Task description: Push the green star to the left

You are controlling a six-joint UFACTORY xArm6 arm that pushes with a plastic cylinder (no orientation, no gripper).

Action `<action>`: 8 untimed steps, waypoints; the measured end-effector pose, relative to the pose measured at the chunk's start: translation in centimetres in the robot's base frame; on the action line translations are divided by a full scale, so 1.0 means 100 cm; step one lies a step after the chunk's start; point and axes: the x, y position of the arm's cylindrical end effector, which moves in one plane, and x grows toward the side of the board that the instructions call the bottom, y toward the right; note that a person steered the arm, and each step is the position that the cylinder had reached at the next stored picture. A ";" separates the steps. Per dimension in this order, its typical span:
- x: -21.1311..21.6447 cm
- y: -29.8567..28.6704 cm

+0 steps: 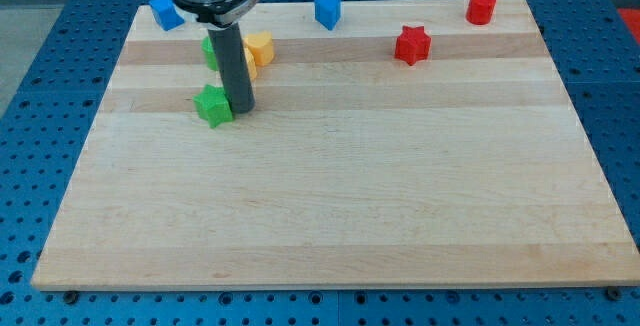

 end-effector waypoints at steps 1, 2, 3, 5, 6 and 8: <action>0.001 -0.017; 0.003 -0.032; 0.008 -0.027; 0.039 -0.004; 0.038 -0.032; 0.026 -0.070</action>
